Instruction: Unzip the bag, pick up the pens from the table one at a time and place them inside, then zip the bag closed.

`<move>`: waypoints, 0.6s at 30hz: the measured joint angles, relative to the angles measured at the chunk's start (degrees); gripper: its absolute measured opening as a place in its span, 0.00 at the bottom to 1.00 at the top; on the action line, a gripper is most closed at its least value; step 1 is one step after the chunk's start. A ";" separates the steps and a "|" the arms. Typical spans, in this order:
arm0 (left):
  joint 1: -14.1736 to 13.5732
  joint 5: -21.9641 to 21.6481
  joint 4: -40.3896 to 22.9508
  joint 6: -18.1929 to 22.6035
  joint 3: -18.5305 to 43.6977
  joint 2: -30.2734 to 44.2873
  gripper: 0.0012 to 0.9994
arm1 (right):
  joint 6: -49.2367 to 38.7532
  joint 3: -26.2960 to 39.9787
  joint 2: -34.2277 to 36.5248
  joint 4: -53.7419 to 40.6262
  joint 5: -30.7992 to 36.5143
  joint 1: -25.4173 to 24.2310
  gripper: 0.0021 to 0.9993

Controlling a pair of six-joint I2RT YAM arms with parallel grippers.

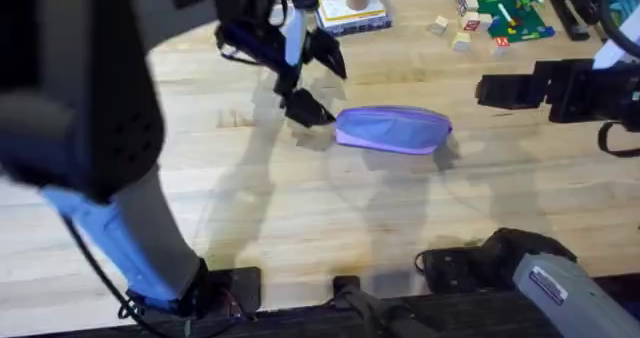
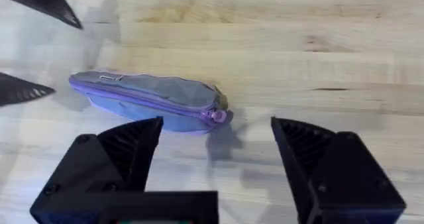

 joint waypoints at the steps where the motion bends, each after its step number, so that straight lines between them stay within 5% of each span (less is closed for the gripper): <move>1: 0.09 -1.47 0.00 -0.95 0.21 -1.73 1.00 | 0.00 0.00 -0.01 -0.02 0.00 0.00 1.00; 18: 0.11 -21.79 -0.26 -26.74 0.92 -24.18 1.00 | 0.00 0.00 -0.02 0.00 0.00 0.00 1.00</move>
